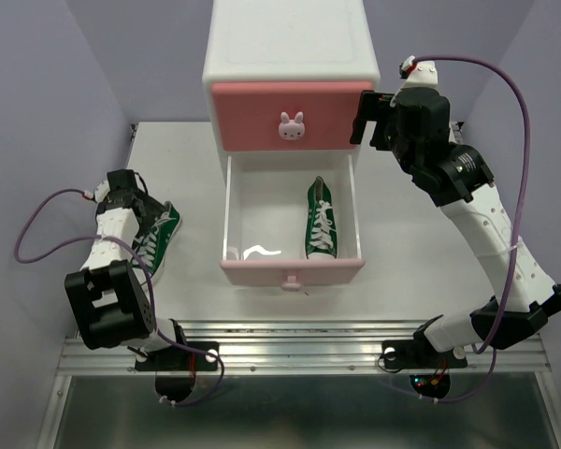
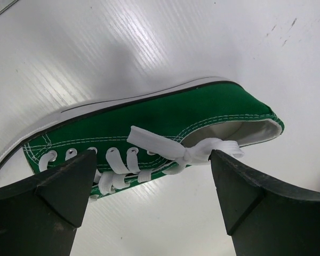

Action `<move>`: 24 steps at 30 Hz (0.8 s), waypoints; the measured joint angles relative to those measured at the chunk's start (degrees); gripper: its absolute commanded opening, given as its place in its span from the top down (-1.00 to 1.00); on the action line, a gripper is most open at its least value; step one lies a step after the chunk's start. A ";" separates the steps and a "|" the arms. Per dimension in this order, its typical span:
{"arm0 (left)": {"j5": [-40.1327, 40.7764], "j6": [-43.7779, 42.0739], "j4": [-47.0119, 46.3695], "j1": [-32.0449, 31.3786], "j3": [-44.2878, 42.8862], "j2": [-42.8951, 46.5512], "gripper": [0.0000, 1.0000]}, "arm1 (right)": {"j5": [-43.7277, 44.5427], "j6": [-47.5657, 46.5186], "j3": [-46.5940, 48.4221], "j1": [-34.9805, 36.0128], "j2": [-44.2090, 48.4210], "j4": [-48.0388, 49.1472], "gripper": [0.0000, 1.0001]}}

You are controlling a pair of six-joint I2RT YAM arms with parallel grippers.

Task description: Place and organize the shoes in the shoe cabinet

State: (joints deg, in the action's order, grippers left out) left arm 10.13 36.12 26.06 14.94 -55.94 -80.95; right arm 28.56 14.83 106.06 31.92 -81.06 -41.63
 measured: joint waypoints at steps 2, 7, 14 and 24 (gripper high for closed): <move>-0.07 0.55 -0.15 0.02 0.00 -0.35 -0.97 | 0.00 0.37 0.00 0.00 0.00 -0.02 -1.00; -1.05 1.64 -0.90 0.02 0.13 -2.78 -0.97 | 0.00 1.07 0.00 0.00 0.00 -0.09 -1.00; -0.74 2.78 -3.85 0.07 2.64 -5.55 0.17 | 0.04 2.14 0.00 0.00 0.00 -0.39 -1.00; 0.81 2.75 -3.23 0.15 3.63 -5.11 1.00 | 0.11 3.26 0.00 0.00 -0.20 -0.42 -1.00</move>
State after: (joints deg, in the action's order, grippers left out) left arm 10.94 38.87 22.83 15.09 -52.31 -86.06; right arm 28.67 18.09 106.06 31.92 -81.25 -42.04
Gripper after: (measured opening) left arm 0.070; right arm 0.995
